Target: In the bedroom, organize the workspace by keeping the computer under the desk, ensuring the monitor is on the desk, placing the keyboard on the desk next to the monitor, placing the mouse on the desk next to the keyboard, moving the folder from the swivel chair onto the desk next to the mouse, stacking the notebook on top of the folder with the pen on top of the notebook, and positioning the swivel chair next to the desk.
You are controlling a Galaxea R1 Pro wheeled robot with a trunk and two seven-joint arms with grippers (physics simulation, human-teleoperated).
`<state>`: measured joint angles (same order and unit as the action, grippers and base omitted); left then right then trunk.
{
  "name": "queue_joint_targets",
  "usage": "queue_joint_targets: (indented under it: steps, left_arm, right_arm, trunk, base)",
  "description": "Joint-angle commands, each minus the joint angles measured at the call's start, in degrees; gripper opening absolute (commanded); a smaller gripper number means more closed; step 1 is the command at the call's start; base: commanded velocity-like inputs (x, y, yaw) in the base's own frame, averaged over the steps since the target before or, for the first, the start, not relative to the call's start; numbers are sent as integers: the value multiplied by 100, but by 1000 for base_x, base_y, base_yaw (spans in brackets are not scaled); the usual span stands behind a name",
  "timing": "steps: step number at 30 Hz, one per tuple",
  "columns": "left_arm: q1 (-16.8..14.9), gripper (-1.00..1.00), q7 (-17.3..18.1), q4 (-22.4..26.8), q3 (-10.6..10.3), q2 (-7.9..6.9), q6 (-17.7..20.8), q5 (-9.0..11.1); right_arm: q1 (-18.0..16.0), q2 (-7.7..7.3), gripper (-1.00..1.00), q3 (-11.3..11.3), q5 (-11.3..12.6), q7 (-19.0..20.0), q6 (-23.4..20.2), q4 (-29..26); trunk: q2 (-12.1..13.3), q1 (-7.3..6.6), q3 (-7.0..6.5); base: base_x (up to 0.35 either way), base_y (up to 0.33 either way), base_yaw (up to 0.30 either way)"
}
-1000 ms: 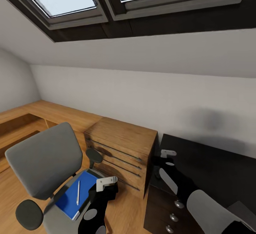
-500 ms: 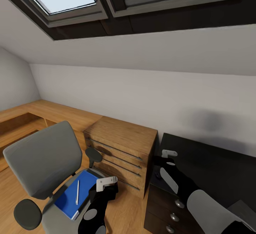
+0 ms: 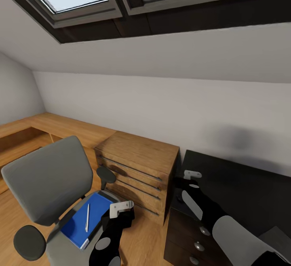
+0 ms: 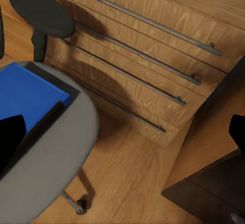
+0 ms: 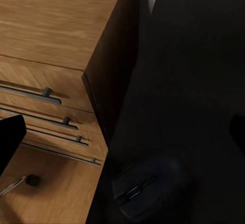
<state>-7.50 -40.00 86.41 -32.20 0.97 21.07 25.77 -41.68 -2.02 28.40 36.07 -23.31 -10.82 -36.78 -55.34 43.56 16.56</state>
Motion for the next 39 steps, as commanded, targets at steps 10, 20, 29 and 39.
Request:
queue_joint_targets:
  steps: [10, 20, 29, 39]
  left_arm:
    - [-6, 100, -43, 8, 12, -1, 29, 260]
    - [-6, 100, -43, 8, 12, -1, 29, 268]
    - [-6, 100, -43, 8, 8, -1, 29, 263]
    - [-6, 100, -43, 8, 4, -4, 29, 262]
  right_arm:
    - [-7, -17, 100, 43, 32, -51, -18, -13]
    - [-7, -15, 100, 36, 31, -50, -23, 2]
    - [-7, -4, 100, -20, 31, -38, -125, 252]
    - [-7, -1, 100, -44, 31, -33, -139, 335]
  trunk:
    - [-409, 221, 188]
    - [-810, 441, 368]
    - [-1171, 638, 529]
    - [-1572, 858, 709]
  base:
    - [0, 0, 0]
    - [0, 0, 0]
    - [0, 0, 0]
    - [0, 0, 0]
